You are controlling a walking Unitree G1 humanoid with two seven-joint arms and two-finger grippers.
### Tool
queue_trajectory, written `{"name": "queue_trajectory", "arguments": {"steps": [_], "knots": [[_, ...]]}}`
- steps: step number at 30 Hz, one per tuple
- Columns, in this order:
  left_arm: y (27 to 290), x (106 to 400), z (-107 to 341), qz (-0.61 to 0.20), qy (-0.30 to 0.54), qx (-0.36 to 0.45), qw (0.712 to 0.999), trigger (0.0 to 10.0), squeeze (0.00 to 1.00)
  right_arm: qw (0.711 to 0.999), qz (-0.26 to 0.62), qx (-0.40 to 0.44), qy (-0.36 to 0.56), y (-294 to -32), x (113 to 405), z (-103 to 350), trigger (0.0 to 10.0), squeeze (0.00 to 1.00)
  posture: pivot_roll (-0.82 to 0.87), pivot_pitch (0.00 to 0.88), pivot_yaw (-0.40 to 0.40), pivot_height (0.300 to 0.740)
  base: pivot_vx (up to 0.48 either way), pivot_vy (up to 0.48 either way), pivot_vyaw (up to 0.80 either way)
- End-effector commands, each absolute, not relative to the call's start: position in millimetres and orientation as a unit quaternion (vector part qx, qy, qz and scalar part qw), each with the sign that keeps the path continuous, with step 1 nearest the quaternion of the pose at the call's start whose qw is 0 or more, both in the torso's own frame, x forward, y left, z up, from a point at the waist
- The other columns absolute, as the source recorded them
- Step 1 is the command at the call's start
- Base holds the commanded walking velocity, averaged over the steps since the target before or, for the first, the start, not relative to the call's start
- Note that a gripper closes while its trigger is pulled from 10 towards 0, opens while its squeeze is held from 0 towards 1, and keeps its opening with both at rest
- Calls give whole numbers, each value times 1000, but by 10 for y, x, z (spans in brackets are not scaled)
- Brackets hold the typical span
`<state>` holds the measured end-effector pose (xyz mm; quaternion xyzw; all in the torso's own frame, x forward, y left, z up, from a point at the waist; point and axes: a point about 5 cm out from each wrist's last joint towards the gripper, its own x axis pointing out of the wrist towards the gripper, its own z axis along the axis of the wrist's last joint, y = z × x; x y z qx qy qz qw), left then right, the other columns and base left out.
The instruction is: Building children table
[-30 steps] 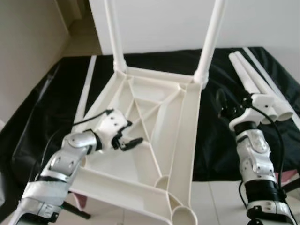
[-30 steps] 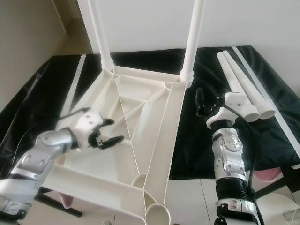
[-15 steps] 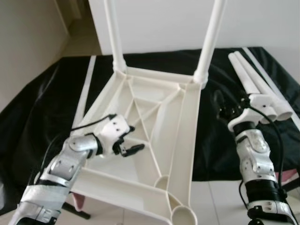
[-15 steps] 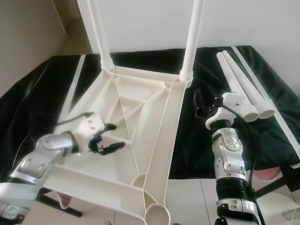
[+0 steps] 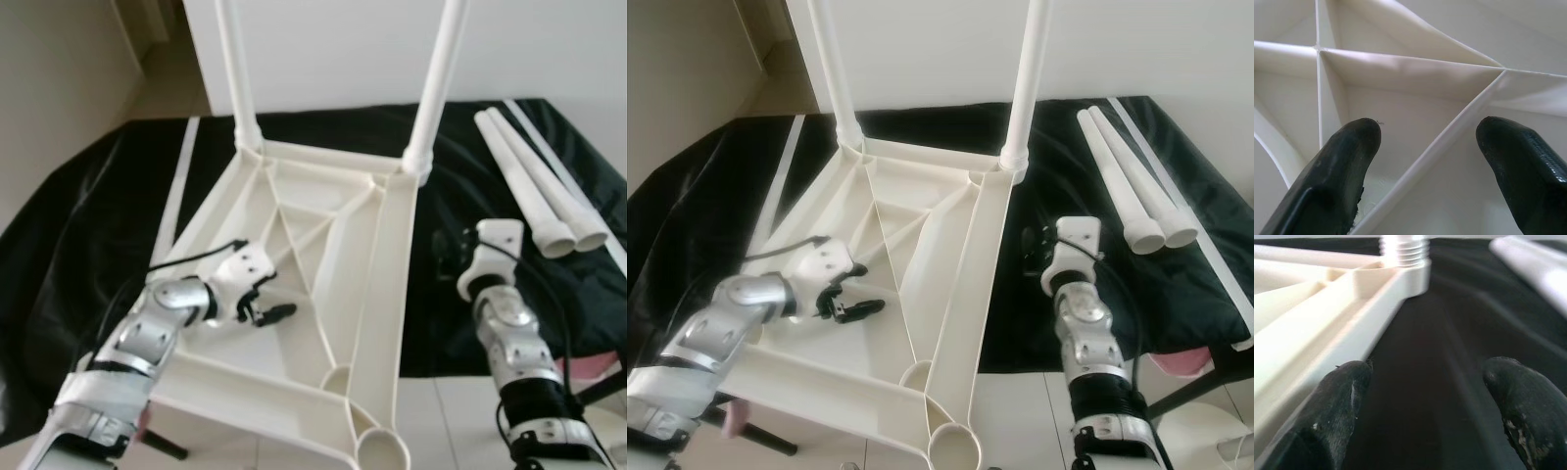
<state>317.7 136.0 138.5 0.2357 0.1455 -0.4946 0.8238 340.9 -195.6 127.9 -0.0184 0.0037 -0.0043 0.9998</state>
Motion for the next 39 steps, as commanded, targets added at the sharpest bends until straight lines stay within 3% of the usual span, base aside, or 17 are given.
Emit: {"name": "queue_trajectory", "arguments": {"steps": [1, 9, 16, 23, 27, 30, 33, 39], "knots": [[1441, 3226, 1278, -444, 173, 240, 846, 10000, 0, 1000, 17, -9, 22, -1874, 3454, 1247, 10000, 0, -54, 90, 32, 740, 0, 0, 0], [1344, 3367, 1332, -403, 171, 229, 869, 10000, 0, 991, 114, 4, 72, -1567, 3641, 1230, 10000, 0, -41, 86, 26, 740, 0, 0, 0], [1265, 3500, 1377, -351, 165, 221, 895, 10000, 0, 990, 117, -2, 77, -1556, 3774, 1314, 10000, 0, -38, 82, 26, 740, 0, 0, 0], [1185, 3618, 1573, -317, 114, 197, 921, 10000, 0, 999, 38, -27, 22, -1740, 3874, 1511, 10000, 0, -31, 84, 22, 740, 0, 0, 0], [1275, 3585, 1862, -330, 31, 130, 934, 10000, 0, 998, -45, -30, -33, -1999, 3813, 1590, 10000, 0, -29, 89, 22, 740, 0, 0, 0], [1299, 3493, 1922, -365, 17, 97, 926, 10000, 0, 997, -60, -34, -48, -2071, 3758, 1578, 10000, 0, -28, 93, 22, 740, 0, 0, 0], [1332, 3164, 1974, -464, 6, 59, 884, 10000, 0, 993, -73, -30, -91, -2176, 3573, 1561, 10000, 0, -24, 98, 21, 740, 0, 0, 0], [1338, 2825, 1839, -538, 29, 80, 838, 10000, 0, 989, -63, -23, -130, -2168, 3406, 1551, 10000, 0, -20, 106, 16, 740, 0, 0, 0]]}}
